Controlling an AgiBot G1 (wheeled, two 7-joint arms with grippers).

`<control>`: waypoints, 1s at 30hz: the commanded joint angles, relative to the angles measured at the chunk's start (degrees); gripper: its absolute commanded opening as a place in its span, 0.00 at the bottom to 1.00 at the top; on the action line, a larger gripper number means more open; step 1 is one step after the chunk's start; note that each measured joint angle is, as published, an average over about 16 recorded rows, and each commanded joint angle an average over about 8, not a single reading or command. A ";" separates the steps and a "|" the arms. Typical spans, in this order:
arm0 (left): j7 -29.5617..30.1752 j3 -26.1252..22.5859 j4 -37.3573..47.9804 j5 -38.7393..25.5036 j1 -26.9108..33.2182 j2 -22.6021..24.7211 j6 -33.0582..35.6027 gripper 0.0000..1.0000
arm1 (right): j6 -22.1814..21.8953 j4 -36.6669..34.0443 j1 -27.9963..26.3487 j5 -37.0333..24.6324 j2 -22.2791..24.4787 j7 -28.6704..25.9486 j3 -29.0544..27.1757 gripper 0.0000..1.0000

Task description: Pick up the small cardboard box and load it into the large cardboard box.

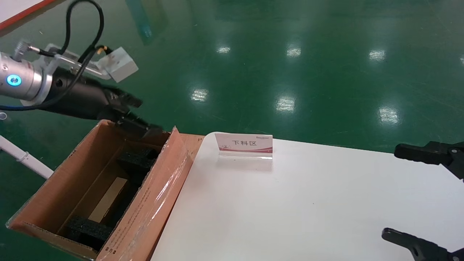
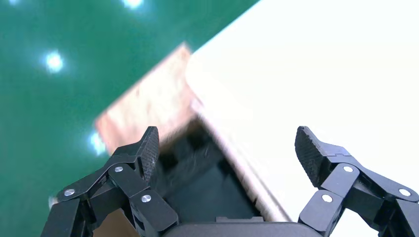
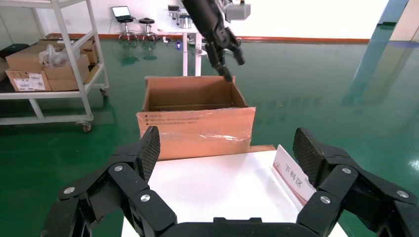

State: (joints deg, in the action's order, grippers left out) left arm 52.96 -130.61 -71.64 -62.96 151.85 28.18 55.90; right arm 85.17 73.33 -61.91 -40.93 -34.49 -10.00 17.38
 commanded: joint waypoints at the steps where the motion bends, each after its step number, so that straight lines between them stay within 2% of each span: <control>1: -1.45 1.20 -2.52 1.37 1.45 -1.49 -0.64 1.00 | 0.00 0.00 0.00 0.00 0.00 0.00 0.00 1.00; 5: -2.58 3.79 -4.12 2.32 0.90 -2.32 -0.81 1.00 | -0.01 -0.02 0.01 -0.01 0.00 0.01 -0.01 1.00; 9: -4.46 9.10 -4.44 3.39 -3.06 -2.14 0.42 1.00 | 0.00 -0.04 0.00 -0.01 0.00 0.02 -0.01 1.00; 30: -18.46 48.23 -3.51 9.96 -35.41 1.19 11.32 1.00 | -0.01 -0.06 -0.03 0.02 0.02 0.05 0.05 1.00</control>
State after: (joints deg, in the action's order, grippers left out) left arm 34.50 -82.39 -75.15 -53.00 116.44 29.36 67.21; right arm 85.16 73.27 -61.94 -40.91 -34.47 -9.95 17.43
